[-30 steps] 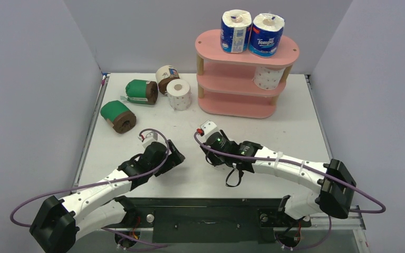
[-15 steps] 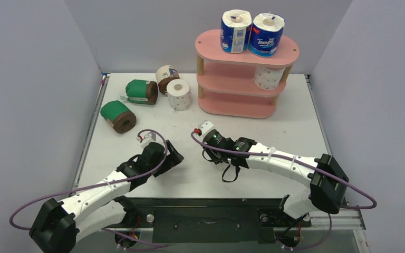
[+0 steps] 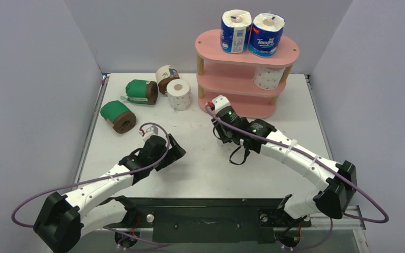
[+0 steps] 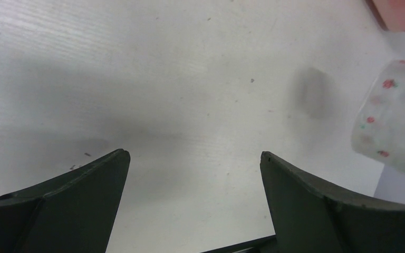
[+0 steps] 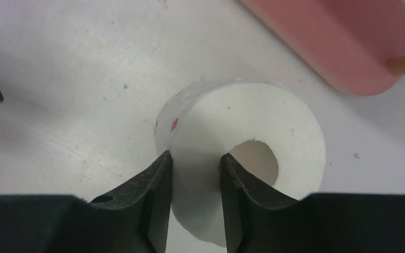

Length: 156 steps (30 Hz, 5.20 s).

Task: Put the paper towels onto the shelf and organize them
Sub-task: Pick up the paper towel from the center of the board, then place the paper towel on the shelf.

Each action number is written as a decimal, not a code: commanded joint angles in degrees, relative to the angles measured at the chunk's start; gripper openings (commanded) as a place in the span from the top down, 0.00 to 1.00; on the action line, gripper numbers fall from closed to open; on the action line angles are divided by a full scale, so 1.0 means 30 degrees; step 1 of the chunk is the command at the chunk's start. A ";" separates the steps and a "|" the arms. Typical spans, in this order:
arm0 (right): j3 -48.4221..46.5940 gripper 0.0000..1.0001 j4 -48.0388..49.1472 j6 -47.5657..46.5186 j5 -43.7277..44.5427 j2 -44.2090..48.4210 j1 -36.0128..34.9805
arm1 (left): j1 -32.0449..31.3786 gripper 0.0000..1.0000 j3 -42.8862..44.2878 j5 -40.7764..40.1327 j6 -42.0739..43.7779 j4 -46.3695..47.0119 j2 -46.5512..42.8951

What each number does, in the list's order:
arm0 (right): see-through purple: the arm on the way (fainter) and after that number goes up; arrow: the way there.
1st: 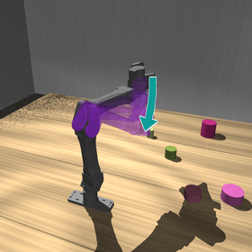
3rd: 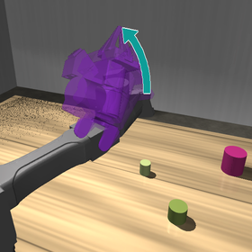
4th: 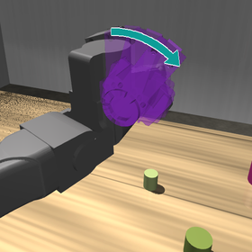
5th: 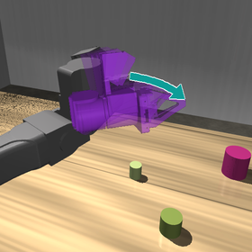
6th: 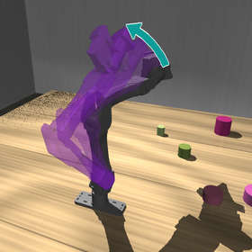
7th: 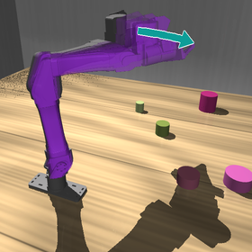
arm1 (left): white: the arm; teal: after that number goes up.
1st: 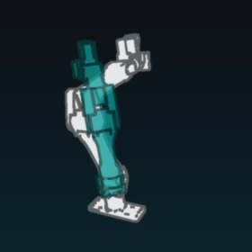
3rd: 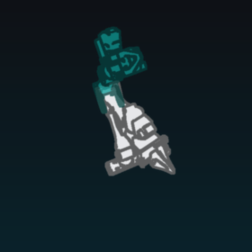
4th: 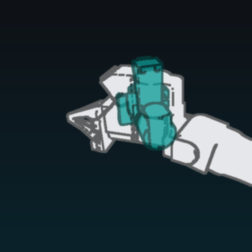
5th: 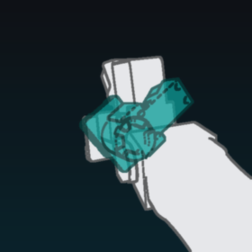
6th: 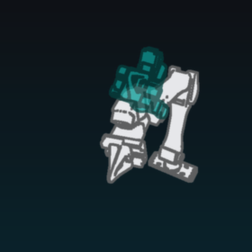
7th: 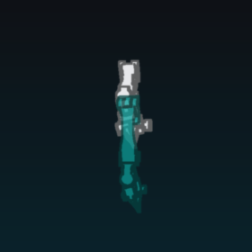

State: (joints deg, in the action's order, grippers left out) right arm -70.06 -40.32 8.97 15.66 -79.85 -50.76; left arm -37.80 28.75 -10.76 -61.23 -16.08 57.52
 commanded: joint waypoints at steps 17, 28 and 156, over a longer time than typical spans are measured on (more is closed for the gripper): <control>-1.0920 0.84 -0.1159 -0.1890 0.2407 -0.3488 0.4585 | 0.0136 0.03 0.2899 -0.0174 0.2470 1.5443 0.4749; -1.3610 0.84 -0.1301 -0.2060 0.2607 -0.5422 0.5180 | 0.0330 0.03 0.4967 0.2944 0.8005 2.4142 0.9836; 0.6424 0.48 0.9088 0.4382 0.3172 1.3510 0.5772 | -0.0050 0.03 1.9008 0.5178 1.4529 2.4951 2.2639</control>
State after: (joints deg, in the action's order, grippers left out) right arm -55.53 -17.63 17.54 26.57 -42.61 -33.04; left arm -38.63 82.43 5.02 -18.57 59.68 123.81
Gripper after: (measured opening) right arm 0.529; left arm 0.968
